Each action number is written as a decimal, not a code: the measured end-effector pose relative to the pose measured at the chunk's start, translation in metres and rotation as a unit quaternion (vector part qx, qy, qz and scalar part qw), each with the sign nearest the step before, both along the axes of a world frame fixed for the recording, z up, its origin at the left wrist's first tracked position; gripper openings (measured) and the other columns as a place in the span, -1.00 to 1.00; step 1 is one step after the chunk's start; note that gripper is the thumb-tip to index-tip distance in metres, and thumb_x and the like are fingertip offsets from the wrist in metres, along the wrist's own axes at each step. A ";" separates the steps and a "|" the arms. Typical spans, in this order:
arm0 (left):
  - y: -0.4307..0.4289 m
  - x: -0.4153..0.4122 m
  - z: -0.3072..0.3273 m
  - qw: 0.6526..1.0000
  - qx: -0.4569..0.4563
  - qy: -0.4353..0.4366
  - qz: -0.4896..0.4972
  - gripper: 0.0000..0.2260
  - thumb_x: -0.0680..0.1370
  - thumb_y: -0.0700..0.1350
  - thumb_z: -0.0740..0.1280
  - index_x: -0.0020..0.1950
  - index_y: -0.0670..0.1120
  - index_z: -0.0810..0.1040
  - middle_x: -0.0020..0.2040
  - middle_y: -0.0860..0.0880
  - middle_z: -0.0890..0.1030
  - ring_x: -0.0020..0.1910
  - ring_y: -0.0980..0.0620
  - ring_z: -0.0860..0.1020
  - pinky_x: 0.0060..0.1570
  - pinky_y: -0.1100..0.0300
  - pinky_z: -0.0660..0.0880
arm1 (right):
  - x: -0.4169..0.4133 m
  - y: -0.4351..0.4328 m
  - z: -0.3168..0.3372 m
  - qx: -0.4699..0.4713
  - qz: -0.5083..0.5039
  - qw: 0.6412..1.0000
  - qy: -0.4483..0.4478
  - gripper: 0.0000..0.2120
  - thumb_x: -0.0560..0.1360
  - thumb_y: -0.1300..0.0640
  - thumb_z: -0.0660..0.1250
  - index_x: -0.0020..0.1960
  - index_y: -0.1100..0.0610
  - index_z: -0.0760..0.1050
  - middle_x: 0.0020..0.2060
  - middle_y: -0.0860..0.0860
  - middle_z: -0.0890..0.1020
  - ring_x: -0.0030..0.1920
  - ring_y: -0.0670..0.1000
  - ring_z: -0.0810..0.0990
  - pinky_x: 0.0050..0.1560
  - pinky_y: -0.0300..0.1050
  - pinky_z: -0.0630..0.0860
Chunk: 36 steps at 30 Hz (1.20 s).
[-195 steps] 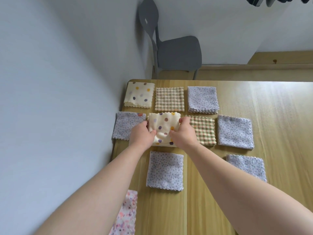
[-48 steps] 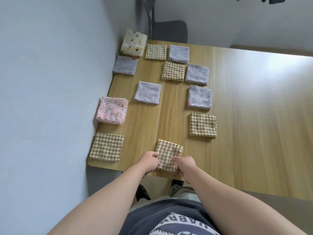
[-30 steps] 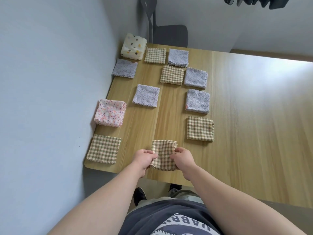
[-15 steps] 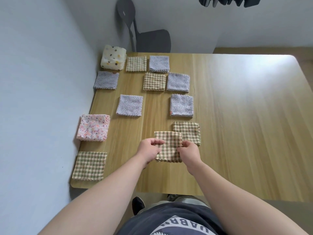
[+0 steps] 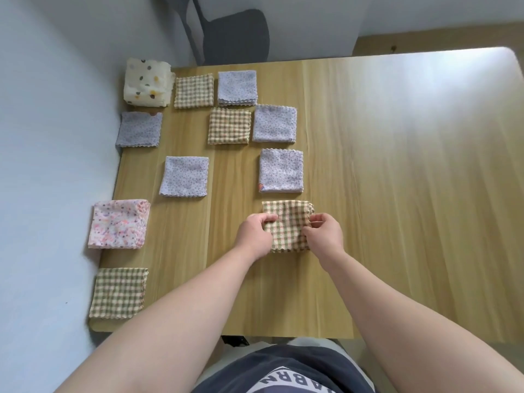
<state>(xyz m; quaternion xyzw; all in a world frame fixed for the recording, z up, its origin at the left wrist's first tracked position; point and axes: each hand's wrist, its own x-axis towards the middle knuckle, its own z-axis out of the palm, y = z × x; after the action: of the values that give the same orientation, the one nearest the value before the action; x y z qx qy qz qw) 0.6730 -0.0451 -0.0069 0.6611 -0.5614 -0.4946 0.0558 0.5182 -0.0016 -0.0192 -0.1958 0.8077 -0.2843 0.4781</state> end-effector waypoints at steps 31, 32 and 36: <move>-0.006 0.003 -0.028 0.963 0.125 0.003 0.238 -0.62 0.44 -0.25 0.50 0.18 -0.07 0.46 0.06 -0.05 0.64 0.00 -0.01 0.64 -0.04 0.09 0.60 | 0.008 -0.006 0.008 0.007 0.034 0.996 -0.082 -0.43 0.42 0.25 0.46 0.35 0.04 0.34 -0.03 -0.03 0.60 -0.10 -0.04 0.66 -0.14 -0.03 0.65; -0.007 0.007 -0.027 0.962 0.127 0.014 0.241 -0.67 0.46 -0.23 0.49 0.17 -0.09 0.49 0.05 -0.05 0.65 -0.02 0.00 0.64 -0.12 0.14 0.56 | 0.010 -0.007 0.012 -0.008 0.030 0.994 -0.102 -0.36 0.41 0.27 0.49 0.41 0.04 0.33 -0.01 -0.04 0.60 -0.08 -0.06 0.66 -0.20 -0.13 0.62; -0.014 0.023 -0.016 0.952 0.158 0.098 0.245 -0.80 0.52 -0.16 0.41 0.11 -0.18 0.61 -0.11 -0.06 0.71 -0.19 0.01 0.63 -0.22 0.16 0.51 | 0.022 -0.013 0.029 -0.044 0.017 0.986 -0.161 -0.27 0.39 0.31 0.53 0.48 0.06 0.35 0.04 -0.02 0.64 -0.04 -0.06 0.68 -0.25 -0.24 0.58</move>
<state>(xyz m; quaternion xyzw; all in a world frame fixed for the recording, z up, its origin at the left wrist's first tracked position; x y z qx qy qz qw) 0.6961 -0.0587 -0.0230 0.7272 -0.2888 -0.6101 0.1250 0.5406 -0.0149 0.0101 -0.1822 0.7031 -0.3396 0.5976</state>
